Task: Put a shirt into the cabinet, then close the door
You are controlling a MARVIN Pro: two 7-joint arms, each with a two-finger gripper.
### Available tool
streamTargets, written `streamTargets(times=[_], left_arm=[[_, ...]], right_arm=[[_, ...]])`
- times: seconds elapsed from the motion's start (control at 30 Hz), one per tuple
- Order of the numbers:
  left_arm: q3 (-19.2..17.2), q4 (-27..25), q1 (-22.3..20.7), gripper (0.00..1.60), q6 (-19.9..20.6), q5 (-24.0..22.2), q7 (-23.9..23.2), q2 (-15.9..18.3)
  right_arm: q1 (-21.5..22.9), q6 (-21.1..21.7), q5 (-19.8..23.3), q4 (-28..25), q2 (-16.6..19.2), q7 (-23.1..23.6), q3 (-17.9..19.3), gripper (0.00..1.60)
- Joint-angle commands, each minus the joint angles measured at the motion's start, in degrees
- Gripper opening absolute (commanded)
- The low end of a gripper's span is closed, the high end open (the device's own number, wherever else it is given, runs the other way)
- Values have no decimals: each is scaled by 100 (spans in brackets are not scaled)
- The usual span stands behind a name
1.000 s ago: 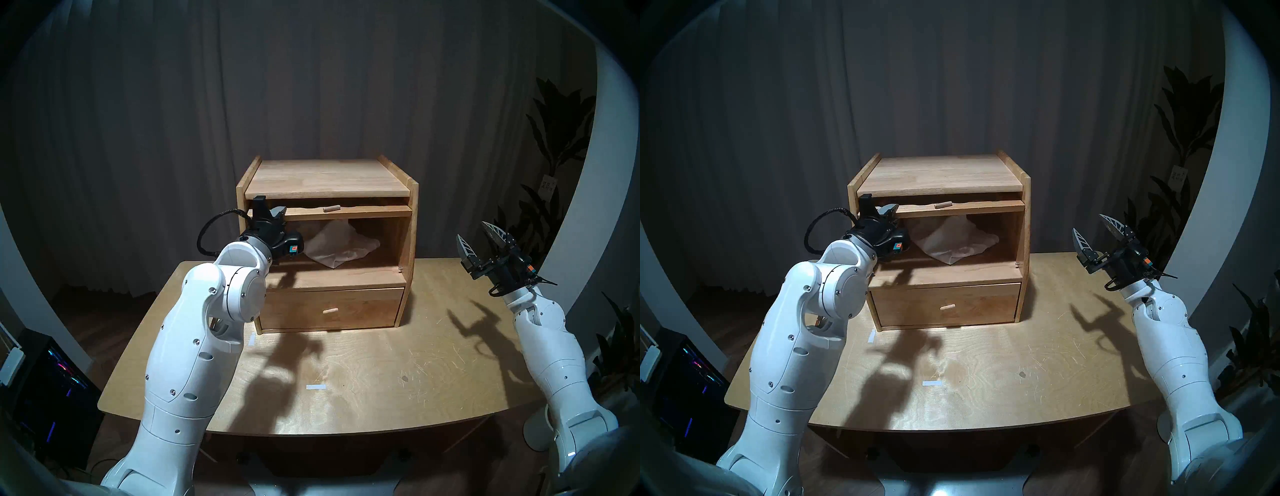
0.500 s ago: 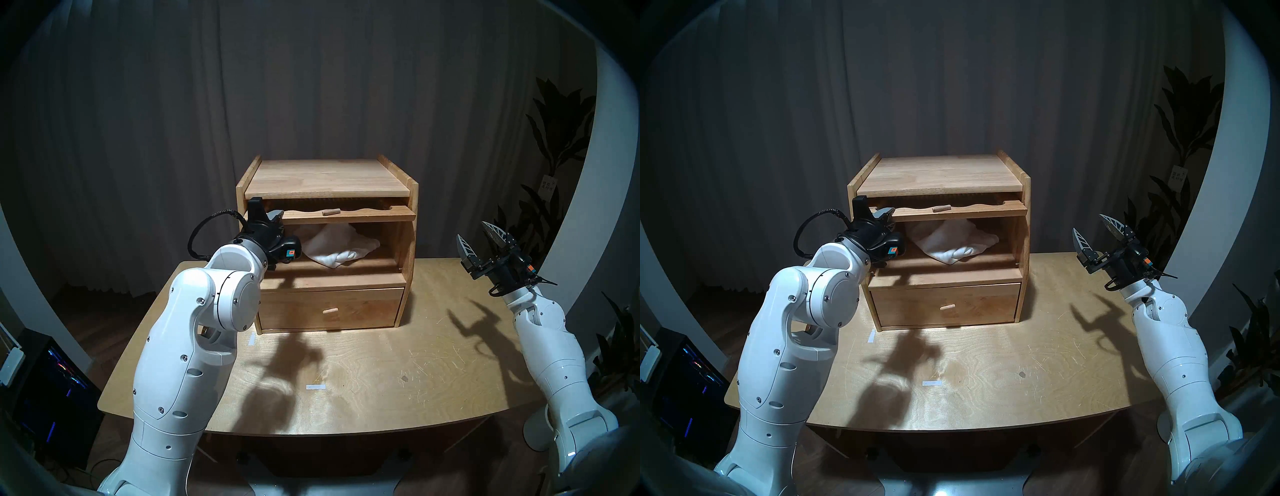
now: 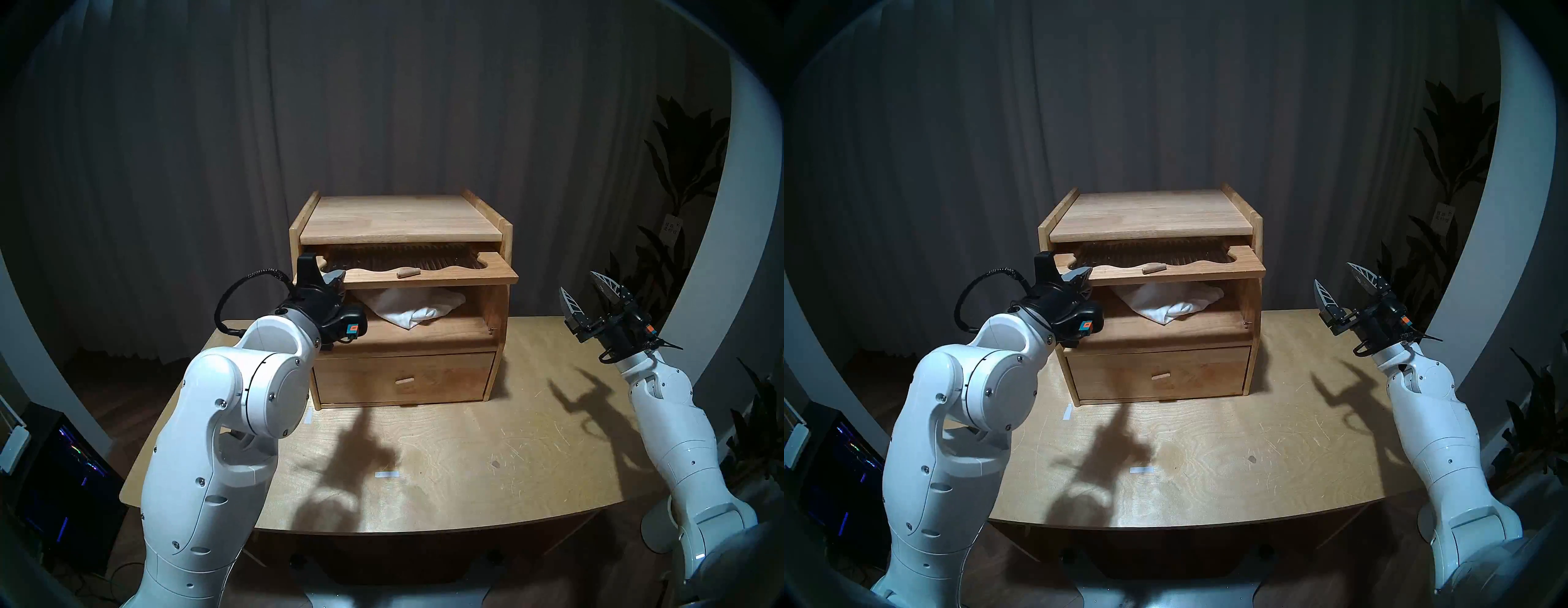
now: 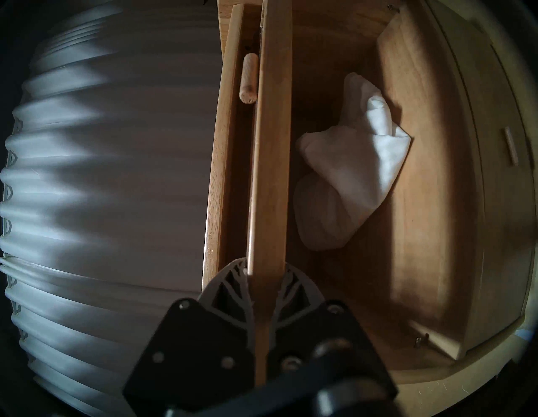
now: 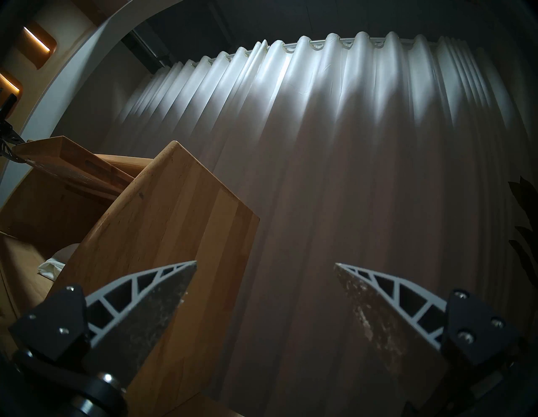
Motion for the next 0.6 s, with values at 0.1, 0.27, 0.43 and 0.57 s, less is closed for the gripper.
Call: streamTargets(times=[0.1, 0.27, 0.43, 0.57], left_arm=[[-179, -380, 245, 0, 44, -60, -67, 57], [-291, -645, 516, 0, -125, -247, 160, 149], [-390, -829, 820, 0, -177, -328, 349, 213], [-431, -819, 978, 0, -263, -372, 711, 196]], right_arm=[[74, -28, 17, -86, 12, -8, 31, 160], [75, -28, 17, -84, 12, -7, 30, 160], [75, -28, 17, -84, 12, -7, 30, 160], [75, -28, 17, -85, 12, -7, 30, 160]])
